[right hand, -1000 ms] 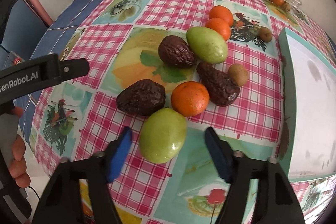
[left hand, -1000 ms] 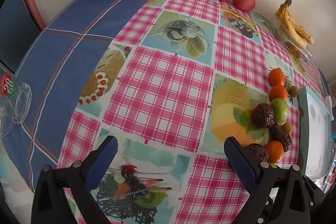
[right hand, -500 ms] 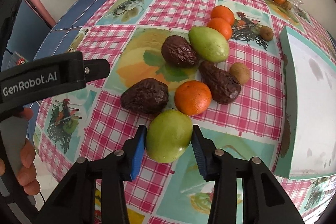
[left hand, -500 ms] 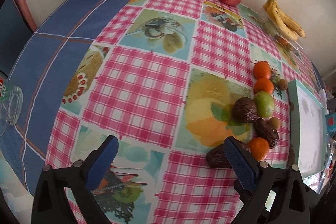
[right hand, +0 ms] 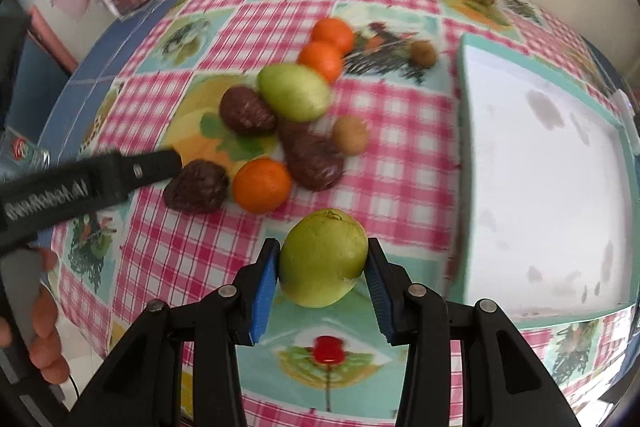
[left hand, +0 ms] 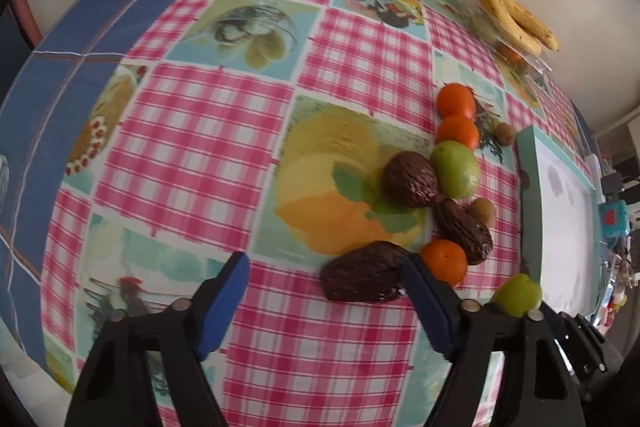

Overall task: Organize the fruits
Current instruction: 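Carry the guava with the right tool while the left tool carries the date over the tray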

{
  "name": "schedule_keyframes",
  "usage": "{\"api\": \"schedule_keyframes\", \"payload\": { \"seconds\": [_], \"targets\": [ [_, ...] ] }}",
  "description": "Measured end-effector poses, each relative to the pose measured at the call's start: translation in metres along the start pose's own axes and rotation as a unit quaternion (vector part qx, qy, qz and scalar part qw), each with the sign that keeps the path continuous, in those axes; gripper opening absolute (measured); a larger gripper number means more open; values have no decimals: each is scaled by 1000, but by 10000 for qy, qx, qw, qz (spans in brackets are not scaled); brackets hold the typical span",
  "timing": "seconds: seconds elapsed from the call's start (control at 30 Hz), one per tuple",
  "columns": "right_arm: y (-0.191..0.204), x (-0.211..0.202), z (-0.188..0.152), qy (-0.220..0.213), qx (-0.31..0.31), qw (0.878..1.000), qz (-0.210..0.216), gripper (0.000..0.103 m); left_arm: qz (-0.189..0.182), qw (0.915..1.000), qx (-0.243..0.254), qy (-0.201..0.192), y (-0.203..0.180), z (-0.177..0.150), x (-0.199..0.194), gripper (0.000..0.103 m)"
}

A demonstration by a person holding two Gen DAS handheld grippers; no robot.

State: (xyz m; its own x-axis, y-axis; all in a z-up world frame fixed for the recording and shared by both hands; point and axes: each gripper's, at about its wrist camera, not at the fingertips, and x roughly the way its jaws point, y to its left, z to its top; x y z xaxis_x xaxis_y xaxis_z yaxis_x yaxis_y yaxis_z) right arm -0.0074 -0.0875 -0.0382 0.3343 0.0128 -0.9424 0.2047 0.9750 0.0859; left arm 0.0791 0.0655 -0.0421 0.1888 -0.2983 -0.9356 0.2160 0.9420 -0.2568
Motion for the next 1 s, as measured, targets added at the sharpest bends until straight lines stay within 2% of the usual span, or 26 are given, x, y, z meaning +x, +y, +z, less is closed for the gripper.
{"api": "schedule_keyframes", "payload": {
  "seconds": [0.2, 0.37, 0.5, 0.77, 1.0],
  "targets": [
    [-15, -14, 4, -165, 191, 9997, 31, 44, -202, 9996, -126, 129, -7, 1, 5, 73],
    [-18, -17, 4, -217, 226, 9995, 94, 44, -330, 9993, -107, 150, -15, 2, 8, 60],
    [-18, -19, 4, -257, 242, 9993, 152, 44, -310, 9994, -56, 136, -22, 4, 12, 55],
    [-23, -24, 3, -320, 331, 9987, 221, 44, -321, 9994, -90, 73, -19, 5, 10, 52],
    [-24, -26, 3, -348, 364, 9984, 260, 44, -481, 9985, -270, 16, -11, 4, 5, 52]
  ]
}}
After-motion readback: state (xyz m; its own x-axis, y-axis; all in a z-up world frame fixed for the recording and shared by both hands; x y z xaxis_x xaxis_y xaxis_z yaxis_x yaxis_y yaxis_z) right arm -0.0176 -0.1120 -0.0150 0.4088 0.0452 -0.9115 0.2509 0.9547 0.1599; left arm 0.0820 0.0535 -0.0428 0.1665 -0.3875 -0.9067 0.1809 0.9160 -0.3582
